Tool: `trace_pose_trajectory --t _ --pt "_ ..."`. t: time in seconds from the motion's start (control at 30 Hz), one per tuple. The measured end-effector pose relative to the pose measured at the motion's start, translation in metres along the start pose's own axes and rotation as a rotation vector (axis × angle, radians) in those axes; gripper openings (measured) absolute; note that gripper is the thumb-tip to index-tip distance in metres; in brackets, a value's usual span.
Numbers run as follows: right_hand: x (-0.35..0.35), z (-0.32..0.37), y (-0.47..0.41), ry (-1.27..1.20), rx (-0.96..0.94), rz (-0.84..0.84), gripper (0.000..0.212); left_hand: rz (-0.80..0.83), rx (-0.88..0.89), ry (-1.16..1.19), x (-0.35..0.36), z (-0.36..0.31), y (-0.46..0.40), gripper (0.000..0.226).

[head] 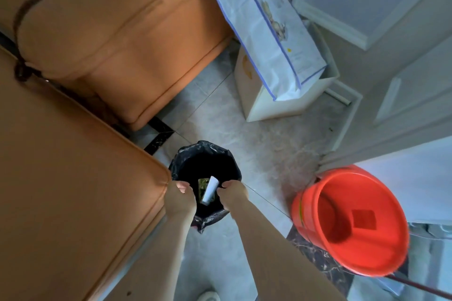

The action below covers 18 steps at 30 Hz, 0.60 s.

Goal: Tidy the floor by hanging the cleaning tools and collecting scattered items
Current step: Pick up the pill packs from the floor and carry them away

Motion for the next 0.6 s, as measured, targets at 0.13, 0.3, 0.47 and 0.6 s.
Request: trace_pose_trajectory --t 0.13,0.3,0.47,0.6 --pt "-0.006 0.0 -0.001 -0.042 0.009 0.026 0.029 0.041 0.019 -0.045 0.008 -0.01 0.0 0.015" --pt "-0.031 0.003 0.003 -0.136 0.001 0.003 0.022 0.111 0.076 -0.057 0.025 -0.038 0.019 0.015" --pt "-0.079 0.009 0.027 -0.226 -0.026 -0.042 0.022 0.175 0.133 -0.069 0.047 -0.069 0.052 0.018" --pt "-0.133 -0.003 0.048 -0.32 -0.034 -0.105 0.028 0.233 0.237 -0.075 0.073 -0.095 0.095 0.015"
Point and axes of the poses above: each hand's wrist, its own y-axis away from the middle knuckle, its own x-axis out of the palm, z = x × y, the point moved 6 cm from there along -y, towards the middle knuckle, and after that the axes turned 14 degrees about -y, right-handed, at the moved point
